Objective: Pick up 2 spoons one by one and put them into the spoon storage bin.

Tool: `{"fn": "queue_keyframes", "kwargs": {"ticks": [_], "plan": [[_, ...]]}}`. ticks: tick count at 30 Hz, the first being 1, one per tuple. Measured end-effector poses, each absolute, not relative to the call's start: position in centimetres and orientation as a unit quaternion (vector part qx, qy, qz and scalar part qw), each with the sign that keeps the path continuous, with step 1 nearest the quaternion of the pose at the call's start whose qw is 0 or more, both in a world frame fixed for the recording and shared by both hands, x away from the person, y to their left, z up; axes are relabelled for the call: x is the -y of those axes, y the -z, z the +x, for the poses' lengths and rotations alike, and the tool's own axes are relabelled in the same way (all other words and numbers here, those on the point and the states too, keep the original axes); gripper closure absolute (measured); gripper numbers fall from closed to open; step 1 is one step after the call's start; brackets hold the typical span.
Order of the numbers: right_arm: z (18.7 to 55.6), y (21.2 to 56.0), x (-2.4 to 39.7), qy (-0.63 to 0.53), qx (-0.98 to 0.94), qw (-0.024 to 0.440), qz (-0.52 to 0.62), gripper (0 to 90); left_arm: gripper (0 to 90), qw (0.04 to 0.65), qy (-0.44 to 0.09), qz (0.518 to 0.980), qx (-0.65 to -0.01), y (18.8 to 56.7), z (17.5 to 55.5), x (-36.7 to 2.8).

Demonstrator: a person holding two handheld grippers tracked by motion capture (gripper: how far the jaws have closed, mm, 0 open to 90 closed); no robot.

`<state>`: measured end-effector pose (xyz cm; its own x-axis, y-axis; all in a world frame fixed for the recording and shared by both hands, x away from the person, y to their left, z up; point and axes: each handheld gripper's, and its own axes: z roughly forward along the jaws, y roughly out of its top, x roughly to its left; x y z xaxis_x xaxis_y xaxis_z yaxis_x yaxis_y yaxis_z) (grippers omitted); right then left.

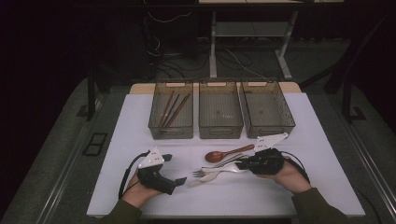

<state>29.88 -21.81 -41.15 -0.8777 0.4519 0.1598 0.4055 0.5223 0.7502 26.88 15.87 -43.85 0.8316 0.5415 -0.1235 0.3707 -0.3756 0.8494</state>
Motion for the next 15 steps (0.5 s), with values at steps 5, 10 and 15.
{"fn": "queue_keyframes", "kwargs": {"ticks": [5,10,15], "plan": [[30.2,40.9,22.2,-0.423,-0.864,0.047,0.270,81.7,0.0,0.486,-0.088,0.824,-0.277,43.8,26.9,-15.9],[30.6,40.7,22.6,-0.425,-0.855,0.064,0.290,81.7,0.0,0.486,-0.088,0.825,-0.276,43.8,26.9,-15.9],[31.1,40.2,23.0,-0.430,-0.847,0.077,0.304,81.6,0.0,0.486,-0.088,0.825,-0.276,43.8,26.9,-15.9]]}}
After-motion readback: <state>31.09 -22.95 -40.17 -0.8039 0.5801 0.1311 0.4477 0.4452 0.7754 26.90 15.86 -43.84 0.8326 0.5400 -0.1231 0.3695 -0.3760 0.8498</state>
